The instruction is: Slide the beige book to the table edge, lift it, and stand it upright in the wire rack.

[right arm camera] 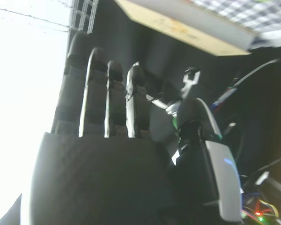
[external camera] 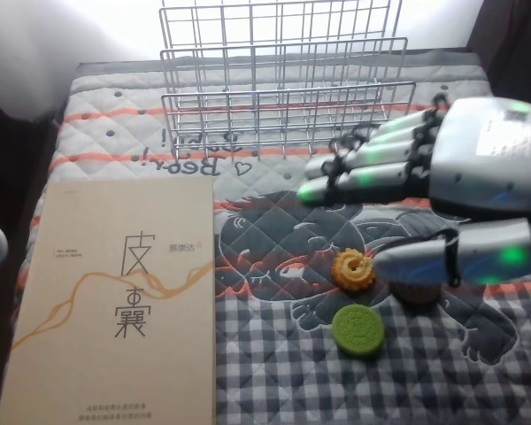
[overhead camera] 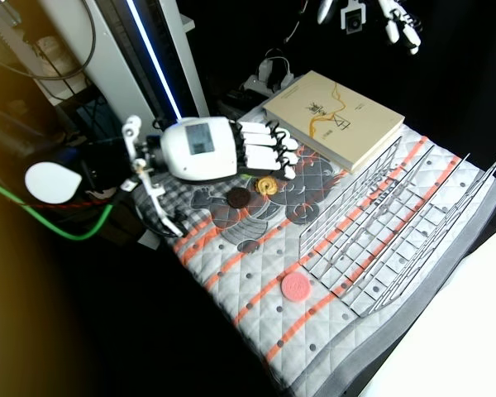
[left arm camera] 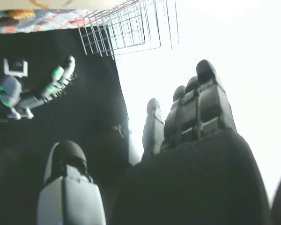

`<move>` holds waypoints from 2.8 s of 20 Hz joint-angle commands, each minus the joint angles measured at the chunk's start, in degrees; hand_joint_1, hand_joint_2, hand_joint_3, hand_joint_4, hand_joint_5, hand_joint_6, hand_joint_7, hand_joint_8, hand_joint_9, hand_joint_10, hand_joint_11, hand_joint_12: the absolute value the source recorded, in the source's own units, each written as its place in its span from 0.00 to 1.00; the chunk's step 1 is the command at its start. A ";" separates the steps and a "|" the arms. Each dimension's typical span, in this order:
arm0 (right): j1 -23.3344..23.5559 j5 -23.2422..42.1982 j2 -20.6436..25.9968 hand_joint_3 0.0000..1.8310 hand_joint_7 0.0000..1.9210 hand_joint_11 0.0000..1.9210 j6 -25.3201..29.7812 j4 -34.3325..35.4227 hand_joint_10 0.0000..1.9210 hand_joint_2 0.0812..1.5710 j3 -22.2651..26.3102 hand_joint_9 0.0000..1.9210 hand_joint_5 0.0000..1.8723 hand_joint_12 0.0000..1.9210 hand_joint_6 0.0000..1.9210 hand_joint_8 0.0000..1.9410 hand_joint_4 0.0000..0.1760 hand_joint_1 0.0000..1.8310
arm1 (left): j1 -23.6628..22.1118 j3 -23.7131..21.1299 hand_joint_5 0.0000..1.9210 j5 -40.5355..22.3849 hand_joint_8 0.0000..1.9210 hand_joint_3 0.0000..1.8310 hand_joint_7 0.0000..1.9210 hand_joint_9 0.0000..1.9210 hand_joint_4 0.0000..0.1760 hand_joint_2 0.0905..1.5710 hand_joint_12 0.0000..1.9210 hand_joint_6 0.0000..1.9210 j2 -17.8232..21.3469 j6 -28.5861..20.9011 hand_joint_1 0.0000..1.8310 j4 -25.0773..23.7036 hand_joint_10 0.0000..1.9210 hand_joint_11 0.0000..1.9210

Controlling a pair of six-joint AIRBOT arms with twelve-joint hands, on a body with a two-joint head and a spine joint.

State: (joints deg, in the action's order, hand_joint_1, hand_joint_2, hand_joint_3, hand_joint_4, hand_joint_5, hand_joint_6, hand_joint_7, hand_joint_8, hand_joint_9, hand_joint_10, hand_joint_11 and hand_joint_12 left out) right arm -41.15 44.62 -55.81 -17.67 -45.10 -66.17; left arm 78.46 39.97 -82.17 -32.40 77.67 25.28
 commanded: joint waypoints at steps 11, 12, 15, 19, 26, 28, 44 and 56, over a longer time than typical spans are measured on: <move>6.03 1.11 -5.81 0.00 0.15 0.09 11.67 -17.35 0.00 0.86 -2.35 0.20 0.17 0.41 0.00 0.00 0.00 0.00 | 1.94 0.12 0.08 -9.93 0.00 0.00 0.00 0.00 1.00 0.53 0.00 0.01 0.19 -2.74 0.17 1.54 0.00 0.00; 6.81 0.88 -6.16 0.00 0.16 0.09 12.65 -19.46 0.00 0.87 -2.49 0.20 0.18 0.41 0.00 0.00 0.00 0.00 | 1.94 0.16 0.08 -9.90 0.00 0.00 0.00 0.00 1.00 0.53 0.00 0.01 0.12 -2.77 0.16 1.55 0.00 0.00; 8.05 0.56 -7.41 0.00 0.16 0.11 14.49 -23.17 0.00 0.86 -3.17 0.17 0.18 0.29 0.00 0.00 0.00 0.00 | 1.94 0.31 0.08 -9.87 0.00 0.01 0.00 0.00 1.00 0.54 0.00 0.01 -0.07 -3.12 0.15 1.47 0.00 0.00; 8.07 0.53 -9.14 0.00 0.16 0.14 14.57 -23.29 0.00 0.85 -4.04 0.16 0.17 0.21 0.00 0.00 0.00 0.00 | 1.94 0.48 0.08 -9.70 0.00 0.00 0.00 0.00 1.00 0.54 0.00 0.01 -0.38 -3.68 0.18 1.42 0.00 0.00; 8.06 0.23 -12.47 0.00 0.16 0.14 14.57 -23.57 0.01 0.86 -5.47 0.17 0.18 0.21 0.01 0.00 0.00 0.00 | 1.94 0.81 0.09 -9.40 0.00 0.00 0.00 0.00 1.00 0.54 0.00 0.01 -0.46 -4.71 0.19 1.12 0.00 0.00; 8.06 0.13 -13.22 0.01 0.17 0.11 14.57 -23.54 0.01 0.88 -5.87 0.16 0.18 0.20 0.01 0.00 0.00 0.00 | 1.94 0.93 0.09 -9.36 0.00 0.00 0.00 0.00 1.00 0.53 0.00 0.01 -0.51 -5.05 0.18 1.10 0.00 0.00; 8.06 -0.24 -16.46 0.00 0.16 0.09 16.03 -22.71 0.00 0.85 -8.42 0.16 0.17 0.32 0.00 0.00 0.00 0.00 | 1.94 1.25 0.11 -9.36 0.00 0.01 0.00 0.00 1.00 0.55 0.00 0.00 -1.20 -5.95 0.19 1.25 0.00 0.00; 8.07 -0.23 -19.76 0.00 0.18 0.12 16.00 -21.60 0.00 0.85 -10.91 0.18 0.18 0.30 0.00 0.00 0.00 0.00 | 1.94 1.51 0.11 -9.82 0.00 0.00 0.00 0.00 1.00 0.55 0.00 0.00 -1.36 -6.62 0.20 1.14 0.00 0.00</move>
State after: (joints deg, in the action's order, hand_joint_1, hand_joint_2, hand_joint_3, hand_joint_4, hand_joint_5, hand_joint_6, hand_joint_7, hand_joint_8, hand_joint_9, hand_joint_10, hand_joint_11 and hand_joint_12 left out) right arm -33.74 40.77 -75.37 -1.91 -70.02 -77.17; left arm 80.40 41.06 -84.51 -33.47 71.66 25.56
